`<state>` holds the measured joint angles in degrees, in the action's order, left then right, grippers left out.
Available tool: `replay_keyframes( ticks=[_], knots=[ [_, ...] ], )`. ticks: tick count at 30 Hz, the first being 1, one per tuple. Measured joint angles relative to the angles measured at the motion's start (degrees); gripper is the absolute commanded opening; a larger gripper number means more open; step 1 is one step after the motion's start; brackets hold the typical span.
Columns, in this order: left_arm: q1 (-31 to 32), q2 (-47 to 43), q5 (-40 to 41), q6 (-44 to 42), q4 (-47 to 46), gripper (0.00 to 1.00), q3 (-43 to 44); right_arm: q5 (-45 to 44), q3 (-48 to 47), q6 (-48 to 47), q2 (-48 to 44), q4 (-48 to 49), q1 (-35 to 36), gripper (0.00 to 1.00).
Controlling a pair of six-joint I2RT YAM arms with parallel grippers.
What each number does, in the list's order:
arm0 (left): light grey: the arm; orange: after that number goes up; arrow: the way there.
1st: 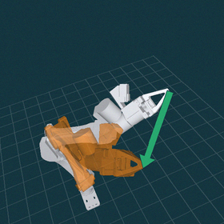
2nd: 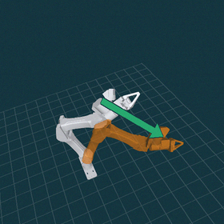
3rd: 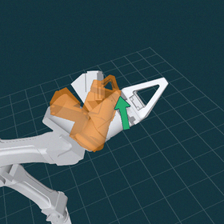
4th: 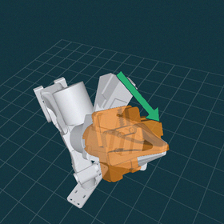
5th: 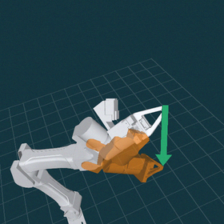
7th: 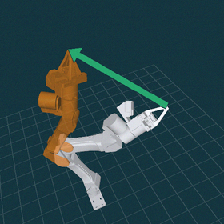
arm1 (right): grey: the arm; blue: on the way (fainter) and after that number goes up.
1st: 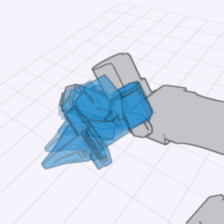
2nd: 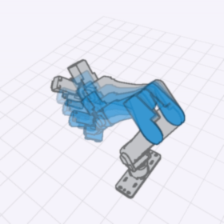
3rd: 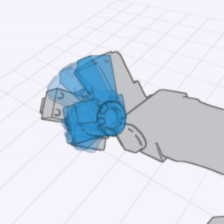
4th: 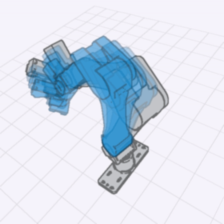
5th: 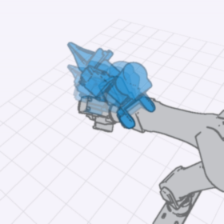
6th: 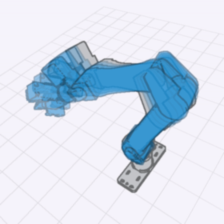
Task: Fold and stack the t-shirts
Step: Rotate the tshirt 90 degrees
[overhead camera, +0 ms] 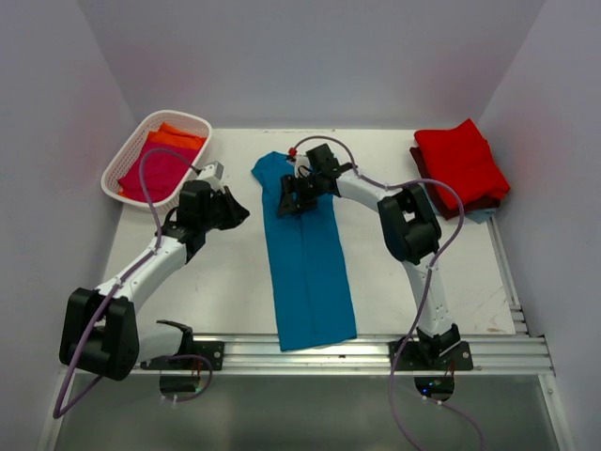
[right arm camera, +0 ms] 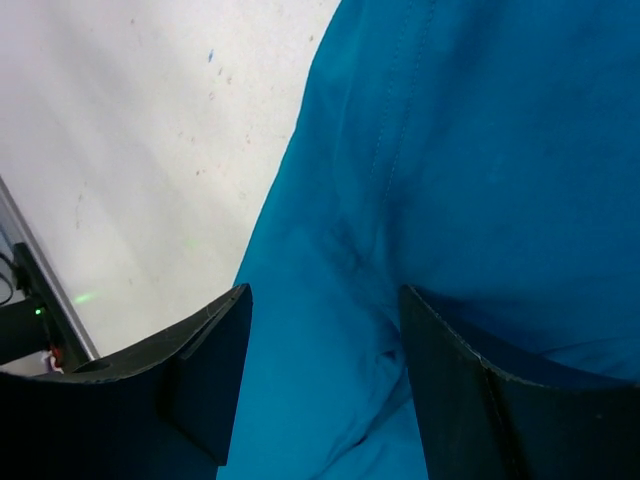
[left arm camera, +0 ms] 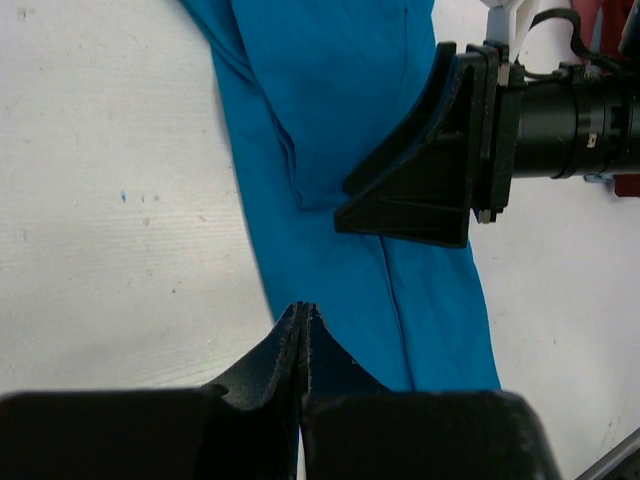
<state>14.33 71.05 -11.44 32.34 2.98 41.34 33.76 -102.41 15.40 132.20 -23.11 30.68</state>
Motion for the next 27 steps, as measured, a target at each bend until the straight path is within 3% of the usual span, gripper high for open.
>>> replay_keyframes(
  ticks=[7, 15, 19, 24, 27],
  knots=[
    [0.0, 6.4, -0.8, 0.2, -8.1, 0.0, 1.0, 2.0, 9.7, 6.4, -8.4, 11.0, -3.1, 0.68],
    [-0.2, 24.7, -0.4, 1.6, -12.2, 0.07, 13.4, -8.0, -3.5, 7.9, -8.6, 6.3, -11.5, 0.68],
    [-0.9, 30.8, -2.6, 2.7, -14.0, 0.09, 16.4, -10.4, -2.4, 8.7, -8.7, 5.6, -15.0, 0.68],
    [-1.1, 28.8, -10.1, 5.5, -15.9, 0.19, 9.9, -13.4, 14.5, 9.4, -14.8, 5.5, -16.5, 0.68],
    [0.6, 20.8, -13.8, 6.4, -14.3, 0.39, 0.8, -13.3, 29.7, 10.4, -23.7, 6.1, -15.8, 0.68]
  ],
)
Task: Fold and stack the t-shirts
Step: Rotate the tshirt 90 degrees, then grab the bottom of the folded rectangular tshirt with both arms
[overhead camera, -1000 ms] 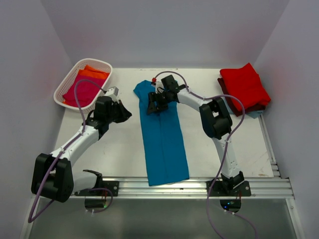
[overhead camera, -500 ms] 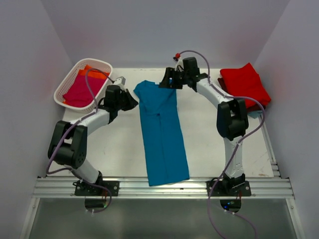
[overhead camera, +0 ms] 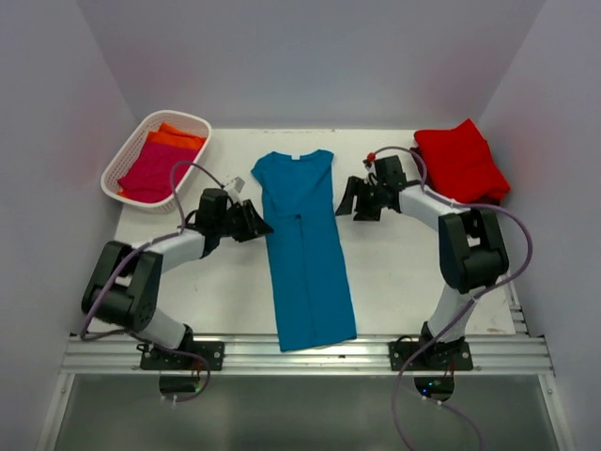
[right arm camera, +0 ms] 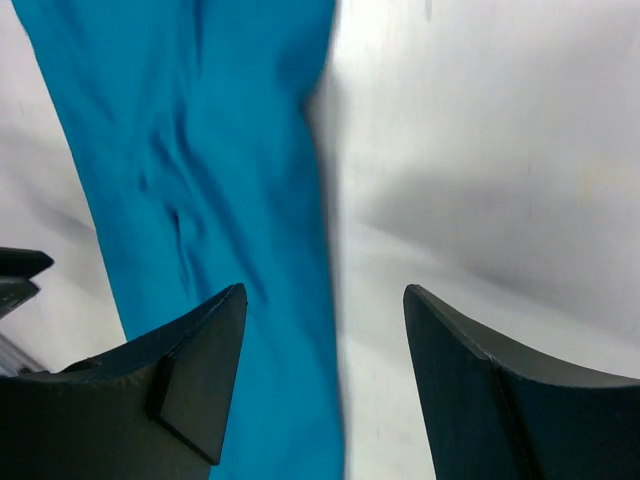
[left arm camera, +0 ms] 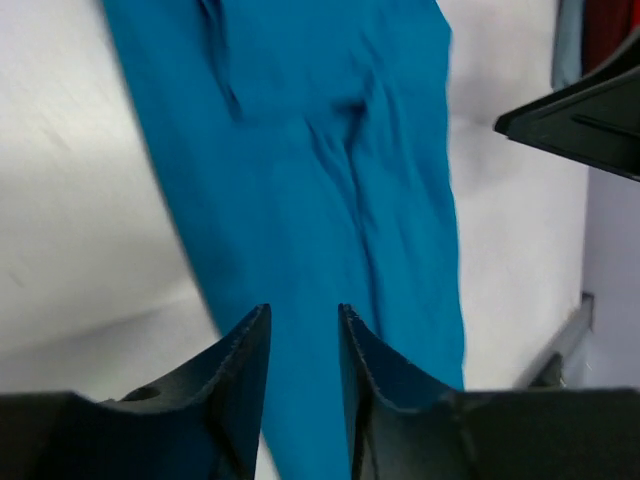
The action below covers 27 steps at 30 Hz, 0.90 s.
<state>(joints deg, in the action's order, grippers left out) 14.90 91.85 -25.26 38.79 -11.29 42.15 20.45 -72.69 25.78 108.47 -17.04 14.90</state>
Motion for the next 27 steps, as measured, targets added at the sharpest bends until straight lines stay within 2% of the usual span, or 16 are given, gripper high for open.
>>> replay_keyframes(
  ticks=[4, 9, 14, 17, 21, 27],
  knots=[
    [6.3, -15.3, -1.8, 1.2, 5.7, 0.55, -9.2, 1.4, 17.3, 1.1, -14.4, 1.0, 1.1, 0.69],
    [15.6, -32.3, -3.0, 5.5, 13.0, 0.61, -17.6, 2.0, 28.9, 1.4, -29.0, 0.0, 4.0, 0.69],
    [21.4, -41.9, -2.5, 11.7, 22.6, 0.65, -23.9, 2.9, 36.6, 3.1, -35.5, -2.4, 10.6, 0.69],
    [26.0, -42.9, -1.5, 15.2, 26.0, 0.65, -25.9, 3.8, 40.6, 5.0, -36.5, -4.1, 13.6, 0.69],
    [32.1, -38.8, -0.8, 18.1, 26.9, 0.65, -26.9, 5.0, 44.2, 7.1, -39.0, -7.2, 15.1, 0.69],
    [36.6, -33.6, 1.3, 20.7, 21.5, 0.64, -26.5, 6.3, 46.6, 8.4, -43.8, -10.0, 15.6, 0.67]
  ],
)
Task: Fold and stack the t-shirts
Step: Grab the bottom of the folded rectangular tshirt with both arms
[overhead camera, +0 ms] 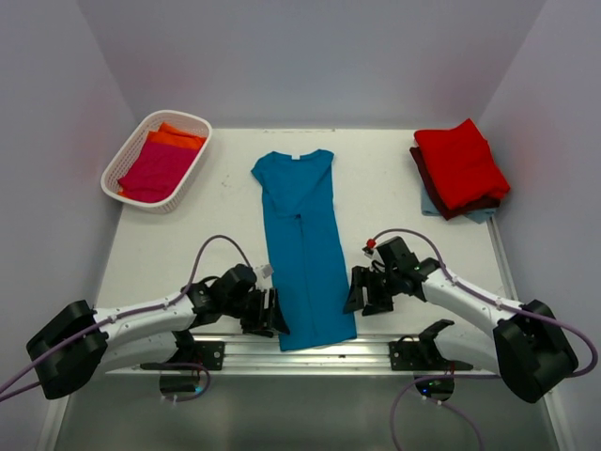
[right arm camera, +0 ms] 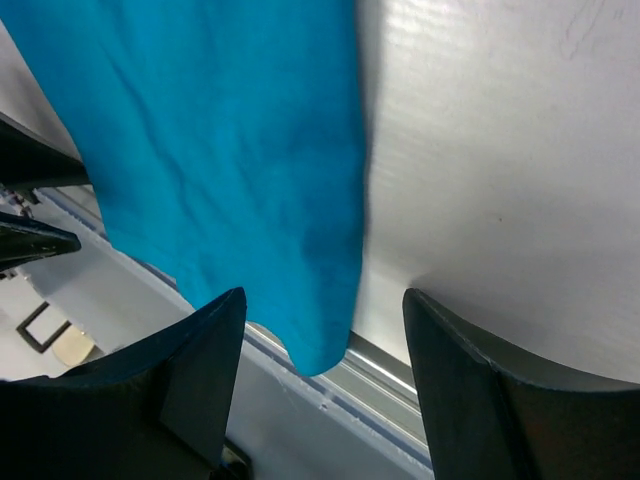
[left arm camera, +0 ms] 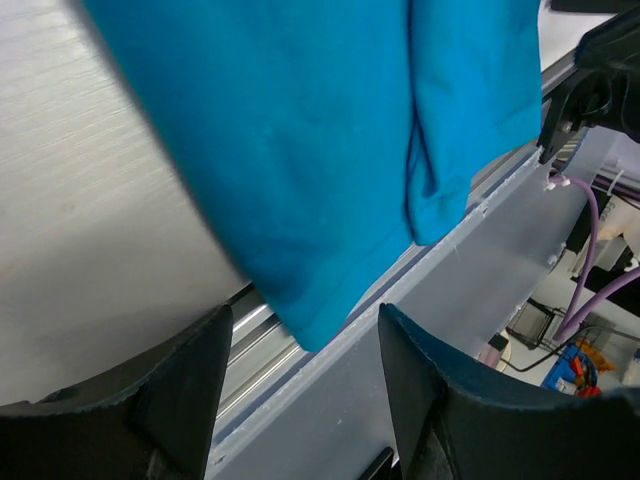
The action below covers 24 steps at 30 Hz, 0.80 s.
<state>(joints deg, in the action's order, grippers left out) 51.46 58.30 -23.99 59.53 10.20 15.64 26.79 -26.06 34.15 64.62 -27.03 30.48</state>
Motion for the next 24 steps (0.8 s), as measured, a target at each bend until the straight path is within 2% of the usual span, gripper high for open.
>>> replay_keyframes(
  ticks=[11, 16, 19, 24],
  knots=[
    [7.8, 7.5, 4.7, 5.0, -9.5, 0.59, 1.4, 7.6, 5.9, 4.1, -2.3, 0.2, 0.4, 0.59],
    [10.1, 8.2, 7.6, 6.3, -10.1, 0.54, 1.7, 9.2, 7.0, 5.2, -1.9, 0.4, 0.6, 0.52],
    [11.0, 8.2, 9.2, 7.0, -9.7, 0.47, 1.8, 9.5, 7.1, 5.6, -1.2, 0.4, 0.8, 0.49],
    [13.6, 8.4, 12.9, 8.0, -8.0, 0.42, 2.8, 9.4, 7.4, 6.1, -1.1, 0.6, 1.3, 0.47]
  ],
)
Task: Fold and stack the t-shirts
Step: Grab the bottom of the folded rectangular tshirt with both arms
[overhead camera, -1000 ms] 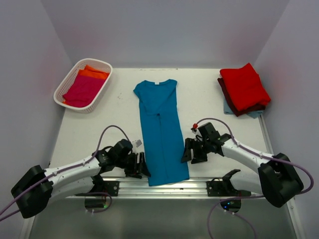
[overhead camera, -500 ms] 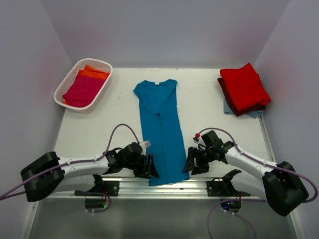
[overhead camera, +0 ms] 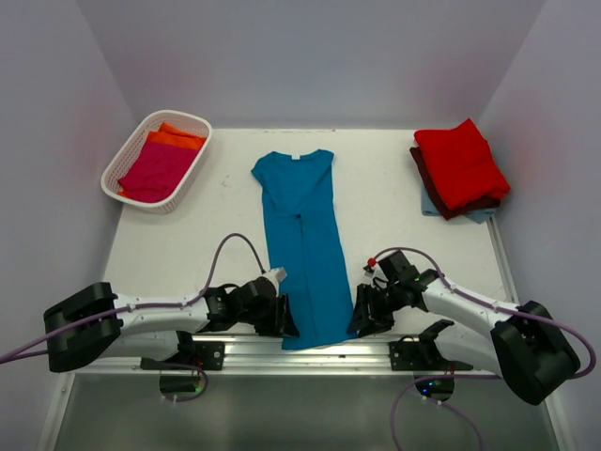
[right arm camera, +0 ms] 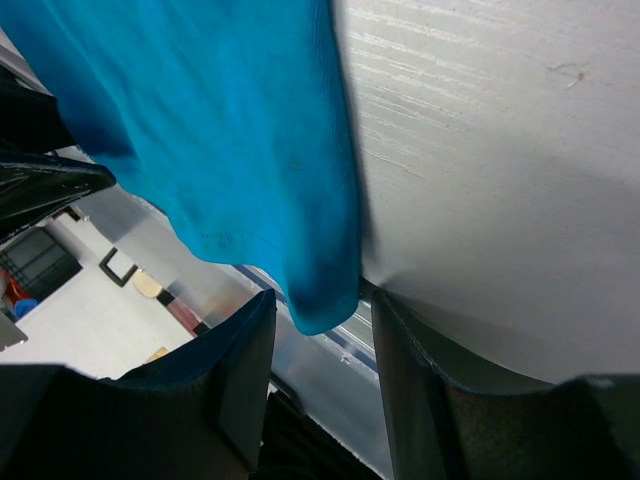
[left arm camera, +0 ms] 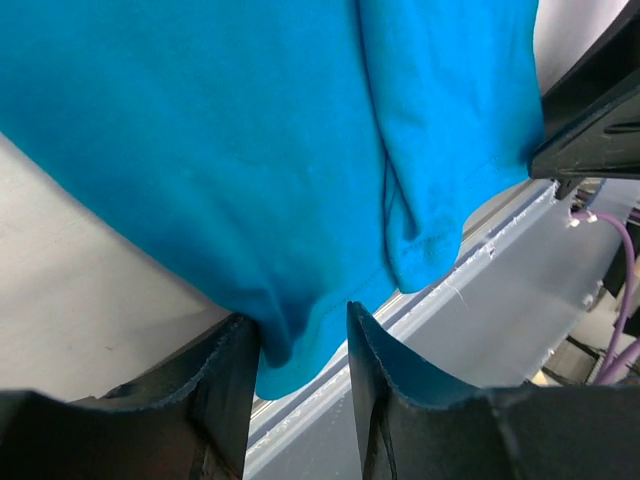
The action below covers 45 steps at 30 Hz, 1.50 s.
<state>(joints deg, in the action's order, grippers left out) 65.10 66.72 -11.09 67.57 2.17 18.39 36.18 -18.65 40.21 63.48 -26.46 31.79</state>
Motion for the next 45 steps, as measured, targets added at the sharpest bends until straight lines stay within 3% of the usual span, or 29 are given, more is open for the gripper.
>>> replay_keyframes(
  ticks=[9, 10, 12, 17, 27, 32, 37, 45],
  knots=[
    [5.2, -1.2, 7.1, 3.0, 5.1, 0.55, 2.8, -0.2, 0.0, 0.7, 0.0, 0.4, 0.5, 0.46],
    [5.5, -1.9, 7.5, 3.4, 5.8, 0.55, 2.9, -0.2, 0.0, 0.7, 0.1, 0.4, 0.5, 0.45],
    [7.9, -4.0, 0.5, 5.7, 10.3, 0.53, 2.6, -0.2, 0.0, 0.7, 0.3, 0.6, 0.6, 0.44],
    [10.1, -6.2, -0.2, 9.1, 13.9, 0.4, 1.4, -0.2, 0.0, 0.9, 1.2, 1.2, 0.9, 0.4],
    [11.5, -6.1, 3.4, 12.0, 17.3, 0.43, 2.8, -0.5, -0.1, 1.0, 1.6, 1.6, 1.3, 0.39],
    [13.2, -11.6, 7.3, 13.5, 27.2, 0.45, 4.0, -0.6, -0.2, 1.0, 1.6, 1.6, 1.5, 0.39],
    [14.2, -14.7, 5.3, 16.0, 28.0, 0.45, 1.5, -0.7, -0.3, 1.0, 1.6, 1.6, 1.6, 0.39],
    [14.5, -8.7, 8.3, 12.7, 28.1, 0.48, 6.3, -0.7, -0.3, 0.9, 1.6, 1.6, 1.7, 0.39]
  ],
)
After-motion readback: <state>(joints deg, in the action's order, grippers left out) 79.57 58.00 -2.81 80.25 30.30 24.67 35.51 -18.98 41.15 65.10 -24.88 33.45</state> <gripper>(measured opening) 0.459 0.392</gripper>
